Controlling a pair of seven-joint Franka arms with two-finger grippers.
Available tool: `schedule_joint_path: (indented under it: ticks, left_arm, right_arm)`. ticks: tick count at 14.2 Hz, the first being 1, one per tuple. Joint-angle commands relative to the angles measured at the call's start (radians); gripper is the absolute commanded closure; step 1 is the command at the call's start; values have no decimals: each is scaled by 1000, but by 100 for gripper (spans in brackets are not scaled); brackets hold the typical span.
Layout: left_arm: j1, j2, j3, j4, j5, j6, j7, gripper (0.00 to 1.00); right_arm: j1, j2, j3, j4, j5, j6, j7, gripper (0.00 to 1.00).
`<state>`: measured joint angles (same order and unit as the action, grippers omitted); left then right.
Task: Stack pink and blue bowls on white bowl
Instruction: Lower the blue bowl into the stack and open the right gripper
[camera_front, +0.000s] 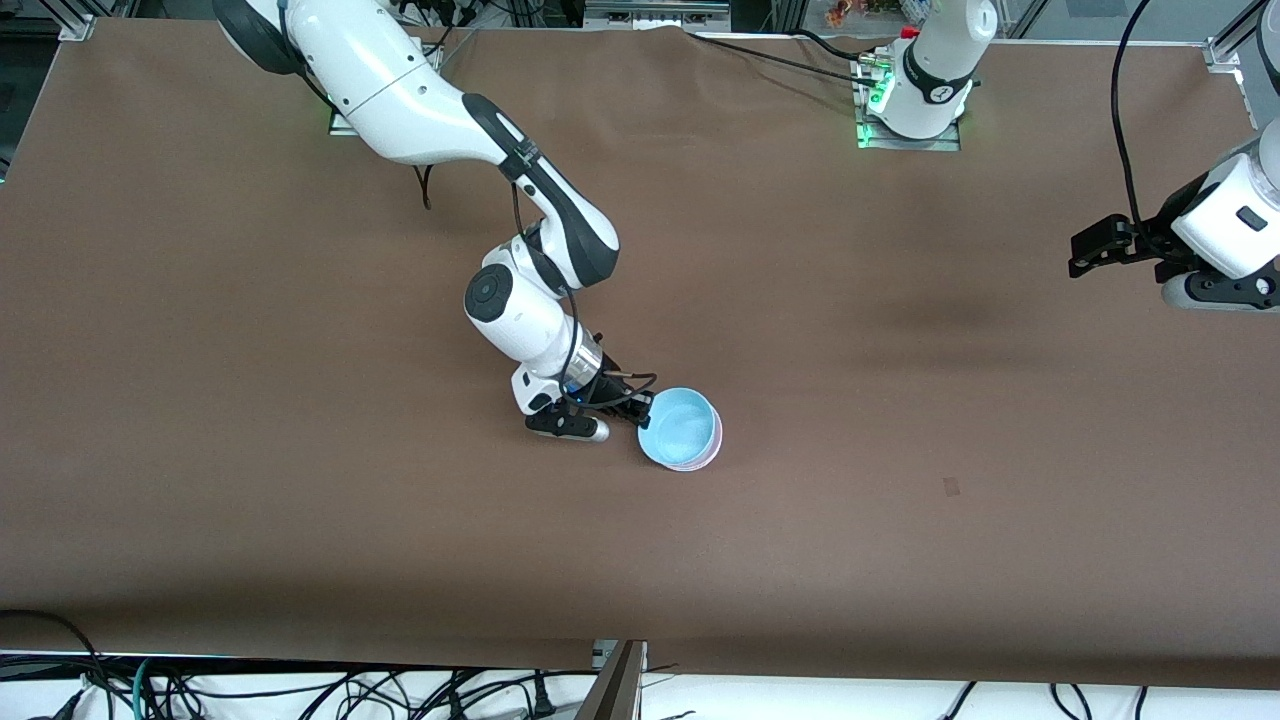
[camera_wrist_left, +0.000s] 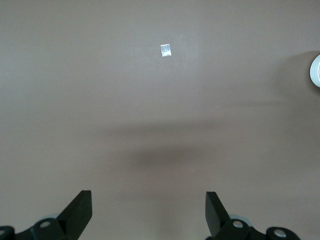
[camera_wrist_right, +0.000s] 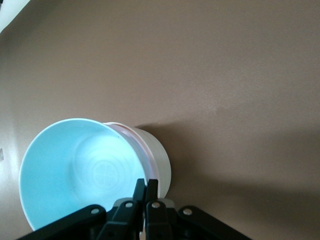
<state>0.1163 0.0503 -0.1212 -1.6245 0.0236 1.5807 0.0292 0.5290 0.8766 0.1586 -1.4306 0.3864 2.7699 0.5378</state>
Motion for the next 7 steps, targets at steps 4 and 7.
schedule_joint_path:
  ticks: [4, 7]
  left_arm:
    - [10, 9, -6, 21, -5, -30, 26, 0]
    - [10, 9, -6, 21, -5, -30, 26, 0]
  right_arm:
    - [22, 22, -24, 56, -11, 7, 25, 84]
    - [43, 21, -36, 73, -43, 5, 125, 2]
